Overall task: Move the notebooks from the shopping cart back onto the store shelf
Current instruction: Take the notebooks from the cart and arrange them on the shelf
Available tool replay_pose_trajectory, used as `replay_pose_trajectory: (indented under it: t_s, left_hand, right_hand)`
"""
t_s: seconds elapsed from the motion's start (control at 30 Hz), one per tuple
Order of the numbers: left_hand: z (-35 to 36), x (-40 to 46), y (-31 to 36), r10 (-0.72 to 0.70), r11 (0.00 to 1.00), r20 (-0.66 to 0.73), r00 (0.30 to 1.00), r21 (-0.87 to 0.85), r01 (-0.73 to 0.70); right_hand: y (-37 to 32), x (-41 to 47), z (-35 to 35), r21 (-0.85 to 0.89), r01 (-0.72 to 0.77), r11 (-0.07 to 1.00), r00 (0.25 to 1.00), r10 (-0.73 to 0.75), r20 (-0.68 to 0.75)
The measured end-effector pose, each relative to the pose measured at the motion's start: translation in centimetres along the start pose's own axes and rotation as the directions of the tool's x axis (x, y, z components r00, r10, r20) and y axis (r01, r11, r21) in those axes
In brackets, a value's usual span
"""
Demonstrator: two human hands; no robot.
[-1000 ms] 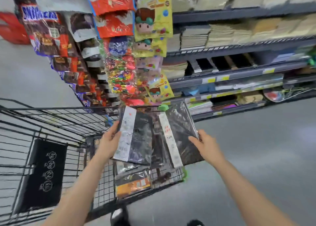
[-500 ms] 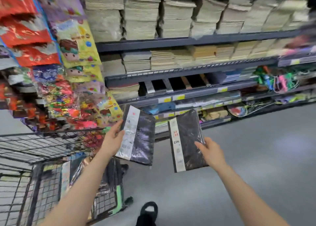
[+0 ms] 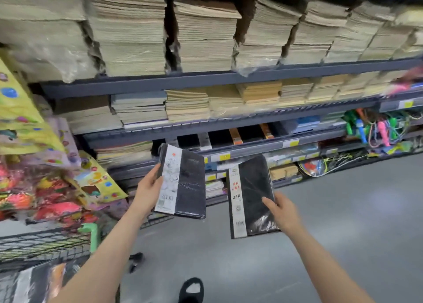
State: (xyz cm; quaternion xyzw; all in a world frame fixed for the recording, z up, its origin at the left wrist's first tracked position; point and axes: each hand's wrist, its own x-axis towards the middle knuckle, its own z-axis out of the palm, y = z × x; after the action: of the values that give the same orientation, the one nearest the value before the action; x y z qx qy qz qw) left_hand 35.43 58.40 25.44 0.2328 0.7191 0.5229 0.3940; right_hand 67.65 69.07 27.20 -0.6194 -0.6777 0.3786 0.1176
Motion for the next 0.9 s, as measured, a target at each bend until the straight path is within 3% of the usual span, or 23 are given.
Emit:
replay_pose_trajectory:
  t_s: [0.2,0.3,0.47,0.73,0.9]
  left_hand:
    - [3.1,3.2,-0.6,-0.092,0.987,-0.070,0.993,-0.138,0.081]
    - [4.0,4.0,-1.8,-0.084,0.979,-0.140,0.987,-0.198,0.055]
    - [2.7,5.9,-5.5,-0.085,0.963,-0.268,0.960,-0.269,0.010]
    - [2.8,11.1,-9.5,0.161,0.944,-0.404,0.901,-0.205,-0.260]
    - [3.5,16.2,-12.9,0.323,0.879,-0.379,0.867,-0.219,-0.424]
  right_hand:
    - [-0.2,6.4,-1.0,0.154,-0.005,0.988,0.993,-0.014,0.118]
    - [0.9,10.1,-0.1,0.197,0.024,0.980,0.986,-0.056,0.155]
    - [0.4,16.2,2.8,0.319,-0.049,0.947,0.968,-0.034,0.250]
    - [-2.7,27.2,10.3,0.483,0.097,0.870,0.973,-0.185,0.137]
    - [-2.4,31.4,10.7,0.255,0.274,0.927,0.962,-0.268,-0.059]
